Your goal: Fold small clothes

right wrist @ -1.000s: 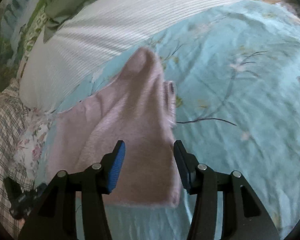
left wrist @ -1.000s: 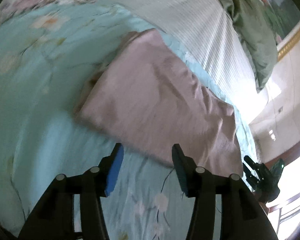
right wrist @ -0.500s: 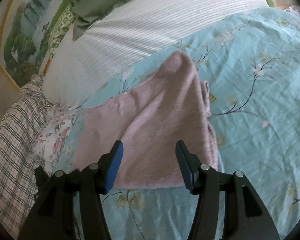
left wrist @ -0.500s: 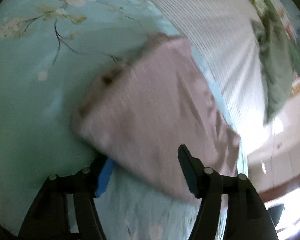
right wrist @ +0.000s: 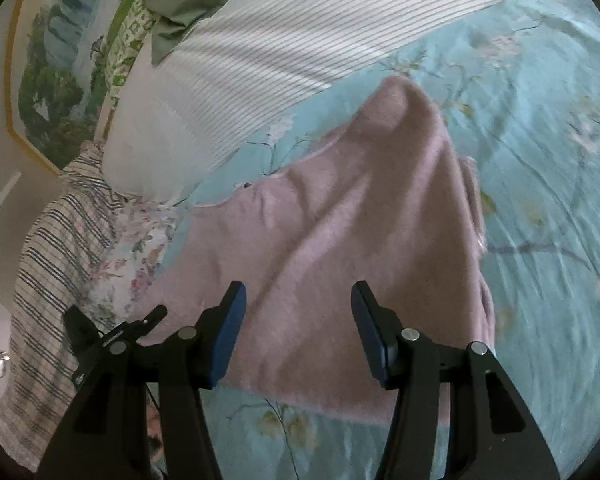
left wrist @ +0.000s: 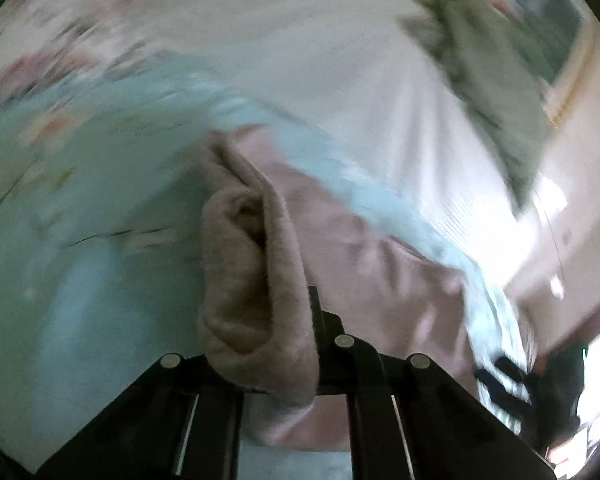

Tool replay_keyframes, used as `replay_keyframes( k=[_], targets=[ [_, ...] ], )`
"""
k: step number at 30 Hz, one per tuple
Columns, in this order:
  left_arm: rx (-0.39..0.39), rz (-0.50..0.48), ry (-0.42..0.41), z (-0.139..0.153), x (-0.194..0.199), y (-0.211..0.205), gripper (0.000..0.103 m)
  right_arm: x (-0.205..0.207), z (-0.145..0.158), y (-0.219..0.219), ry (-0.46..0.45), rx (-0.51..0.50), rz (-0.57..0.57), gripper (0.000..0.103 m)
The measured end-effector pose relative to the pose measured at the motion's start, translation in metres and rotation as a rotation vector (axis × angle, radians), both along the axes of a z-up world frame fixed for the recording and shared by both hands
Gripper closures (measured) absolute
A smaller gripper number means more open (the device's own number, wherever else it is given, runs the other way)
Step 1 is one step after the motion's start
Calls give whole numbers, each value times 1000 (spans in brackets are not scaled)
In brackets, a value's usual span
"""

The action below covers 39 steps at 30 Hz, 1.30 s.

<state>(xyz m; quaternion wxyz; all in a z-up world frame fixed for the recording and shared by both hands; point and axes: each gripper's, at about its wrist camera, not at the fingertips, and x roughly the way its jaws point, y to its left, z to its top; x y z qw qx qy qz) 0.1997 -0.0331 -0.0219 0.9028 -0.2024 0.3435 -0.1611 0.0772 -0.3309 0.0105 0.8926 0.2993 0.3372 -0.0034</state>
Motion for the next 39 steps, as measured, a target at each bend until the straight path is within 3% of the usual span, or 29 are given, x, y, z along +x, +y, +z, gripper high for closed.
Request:
replay_keyframes(
  k=[4, 7, 8, 14, 18, 22, 24, 25, 26, 30, 34, 39],
  targets=[
    [133, -158, -70, 7, -14, -70, 96, 32, 2, -14, 11, 103, 84, 46],
    [236, -234, -74, -8, -20, -111, 96, 61, -2, -23, 46, 160, 133, 31],
    [250, -250, -67, -15, -22, -118, 96, 67, -4, -24, 52, 167, 141, 30],
    [228, -285, -8, -40, -17, -123, 96, 121, -23, -18, 117, 228, 233, 24],
    [186, -289, -23, -34, -18, -116, 96, 159, -36, -4, 193, 157, 242, 24],
    [233, -302, -40, -31, -24, -120, 96, 187, -40, 8, 189, 137, 266, 24],
    [244, -308, -37, -30, -26, -123, 96, 198, -34, 16, 169, 70, 273, 50],
    [246, -308, -40, -27, -28, -124, 96, 203, -31, 20, 180, 28, 279, 82],
    [241, -309, -48, -22, -29, -126, 96, 206, -28, 23, 192, -7, 284, 89],
    [175, -362, -91, 4, -38, -143, 96, 186, 14, 18, 98, -107, 314, 89],
    [148, -455, -108, 13, -48, -189, 96, 150, 50, -20, 32, -163, 267, 89],
    [161, -538, -23, -20, -49, -239, 96, 118, 29, -84, 125, -150, 137, 89]
  ],
)
